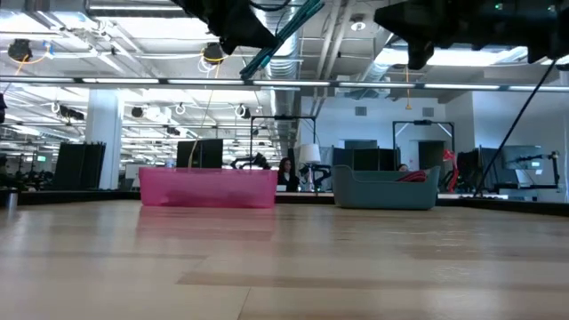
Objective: Pick & Place USB Port
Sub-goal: Put the black and light blue charger cable into the green bin
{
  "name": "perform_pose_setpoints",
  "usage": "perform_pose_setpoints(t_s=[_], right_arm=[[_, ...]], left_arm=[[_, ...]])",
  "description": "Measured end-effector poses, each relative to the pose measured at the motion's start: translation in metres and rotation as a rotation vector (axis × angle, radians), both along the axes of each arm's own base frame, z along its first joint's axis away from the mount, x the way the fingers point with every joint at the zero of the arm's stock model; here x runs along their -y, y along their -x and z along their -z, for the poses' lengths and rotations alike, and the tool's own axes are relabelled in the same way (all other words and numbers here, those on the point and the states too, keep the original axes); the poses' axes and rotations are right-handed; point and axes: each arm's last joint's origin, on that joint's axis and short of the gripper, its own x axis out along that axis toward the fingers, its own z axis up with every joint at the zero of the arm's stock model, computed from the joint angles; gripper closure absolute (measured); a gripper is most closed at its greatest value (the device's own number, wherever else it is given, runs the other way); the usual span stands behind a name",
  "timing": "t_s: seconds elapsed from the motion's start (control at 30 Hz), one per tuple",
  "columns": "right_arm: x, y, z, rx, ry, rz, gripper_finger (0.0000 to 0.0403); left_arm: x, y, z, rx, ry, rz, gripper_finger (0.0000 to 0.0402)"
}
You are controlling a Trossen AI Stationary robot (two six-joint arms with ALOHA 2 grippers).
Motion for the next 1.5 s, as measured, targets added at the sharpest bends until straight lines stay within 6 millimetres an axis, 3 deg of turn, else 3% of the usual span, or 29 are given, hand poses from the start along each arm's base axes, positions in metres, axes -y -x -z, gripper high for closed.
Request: perform_pose_setpoints(t_s=[0.3, 0.5, 0.7, 0.87, 1.2, 1.5], right_arm=[[0.002, -0.022, 0.005, 0.072, -0.031, 0.02, 0.0298], [-0.001, -0.051, 0.002, 0.046, -0.047, 0.019, 0.026], [-0.006, -0.081, -0.004, 0.053, -0.025, 0.016, 0.0258], [-0.003, -0.092, 0.0, 0.034, -0.023, 0.033, 0.0268], [0.01, -0.096, 0.016, -0.083, -0.073, 0.092, 0.0258], [0.014, -0.097, 0.017, -0.088, -0.075, 0.11, 0.0245]], left_arm=[[0.0, -0.001, -0.004, 0.042, 0.023, 0.05, 0.0388], [0.0, -0.007, -0.001, 0.037, 0.026, 0.051, 0.0388], [-0.001, -0.018, 0.011, -0.008, 0.03, 0.05, 0.0388], [0.001, -0.021, 0.015, -0.028, 0.053, 0.097, 0.0388], [0.002, -0.021, 0.015, -0.025, 0.057, 0.123, 0.0388], [0.003, -0.021, 0.015, -0.024, 0.057, 0.124, 0.0388]])
